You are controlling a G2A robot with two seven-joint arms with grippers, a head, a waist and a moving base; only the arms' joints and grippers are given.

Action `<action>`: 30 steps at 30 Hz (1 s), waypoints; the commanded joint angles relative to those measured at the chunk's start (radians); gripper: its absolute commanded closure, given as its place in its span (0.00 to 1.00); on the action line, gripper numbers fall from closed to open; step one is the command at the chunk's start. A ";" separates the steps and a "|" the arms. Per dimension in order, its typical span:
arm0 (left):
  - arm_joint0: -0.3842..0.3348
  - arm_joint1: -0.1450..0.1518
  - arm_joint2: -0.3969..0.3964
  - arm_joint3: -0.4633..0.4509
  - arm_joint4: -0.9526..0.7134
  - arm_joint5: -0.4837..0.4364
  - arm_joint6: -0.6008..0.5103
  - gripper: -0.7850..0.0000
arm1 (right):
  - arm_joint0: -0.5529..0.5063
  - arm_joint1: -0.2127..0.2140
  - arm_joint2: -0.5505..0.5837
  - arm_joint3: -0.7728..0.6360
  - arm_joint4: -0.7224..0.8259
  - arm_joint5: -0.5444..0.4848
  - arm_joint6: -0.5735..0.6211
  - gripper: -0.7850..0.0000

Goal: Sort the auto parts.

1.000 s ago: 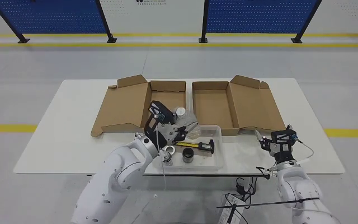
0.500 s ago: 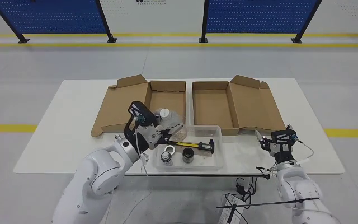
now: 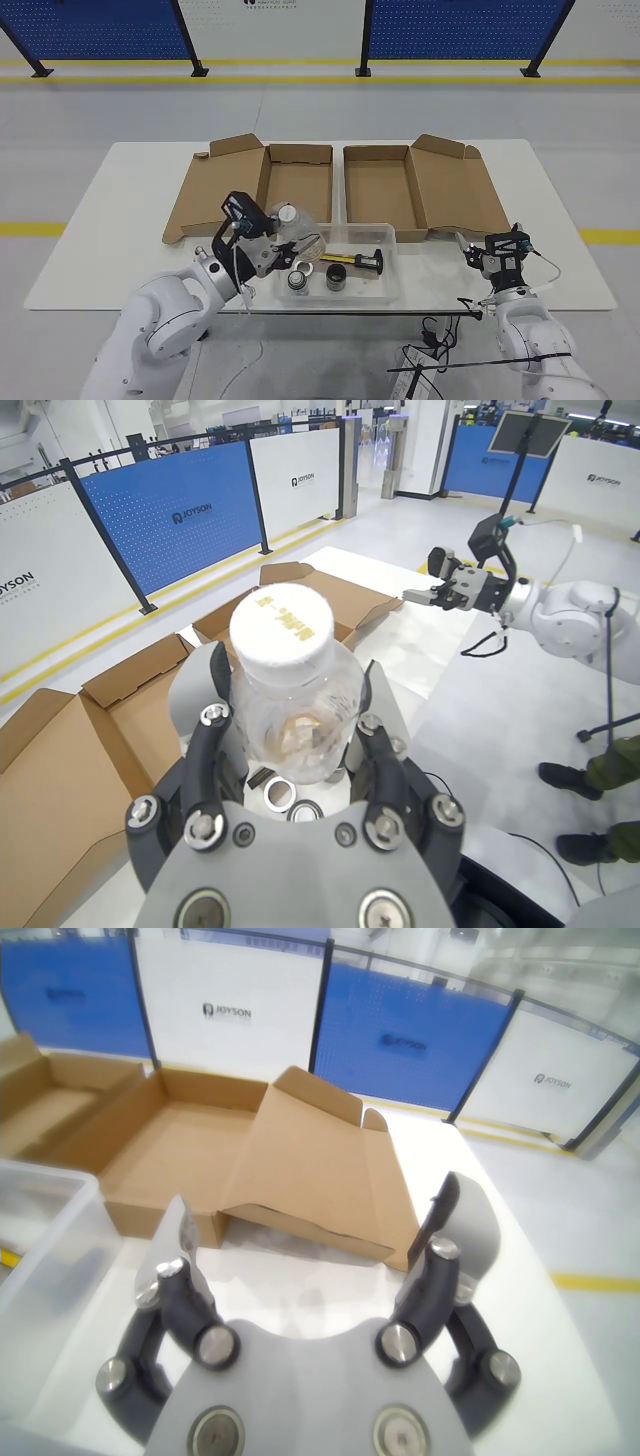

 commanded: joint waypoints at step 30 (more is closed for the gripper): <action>-0.283 -0.058 0.228 0.471 0.310 0.395 0.349 1.00 | 0.000 0.000 0.000 0.000 0.000 0.000 0.000 0.00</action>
